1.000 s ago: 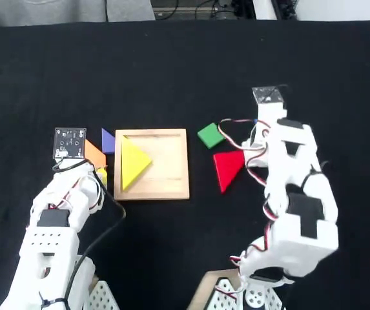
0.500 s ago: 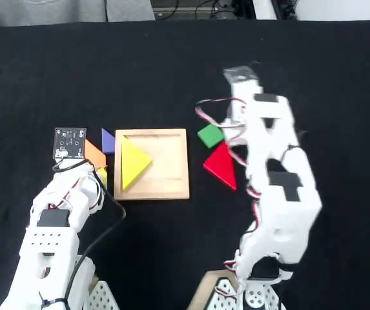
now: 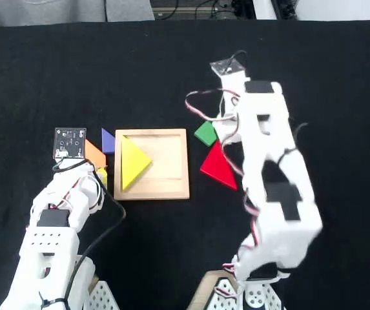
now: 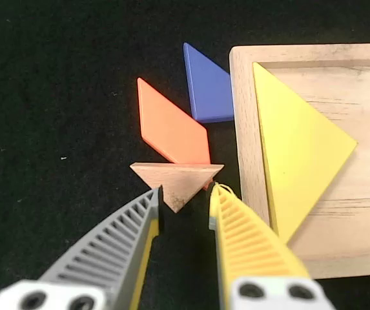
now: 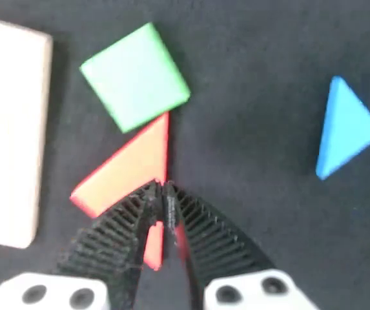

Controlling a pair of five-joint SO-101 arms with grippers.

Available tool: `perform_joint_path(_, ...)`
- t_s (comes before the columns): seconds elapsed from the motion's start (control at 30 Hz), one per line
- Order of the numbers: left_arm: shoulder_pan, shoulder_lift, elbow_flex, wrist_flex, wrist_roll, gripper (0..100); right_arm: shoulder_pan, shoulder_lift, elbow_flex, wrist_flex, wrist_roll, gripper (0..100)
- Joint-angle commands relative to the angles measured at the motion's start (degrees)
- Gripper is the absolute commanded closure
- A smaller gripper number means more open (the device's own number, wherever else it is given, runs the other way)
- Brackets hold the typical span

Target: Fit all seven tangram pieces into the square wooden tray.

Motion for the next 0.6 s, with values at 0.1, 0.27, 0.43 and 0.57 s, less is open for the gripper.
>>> perform_joint_path(0.1, 0.84, -0.09, -0.31, -1.32, -0.62, 86, -5.63, -26.68, 20.35, -7.65, 0.62, 98.7)
perform_joint_path(0.27, 0.84, -0.09, -0.31, -1.32, -0.62, 86, -7.56, -27.74, 23.16, -5.98, -0.62, 96.9)
perform_joint_path(0.43, 0.84, -0.09, -0.22, -1.32, -0.62, 86, -7.74, -20.88, 21.76, -5.54, -12.40, 74.4)
perform_joint_path(0.57, 0.84, -0.09, -0.22, -1.32, -0.62, 86, -7.74, -14.20, 18.68, -5.71, -14.33, 65.2)
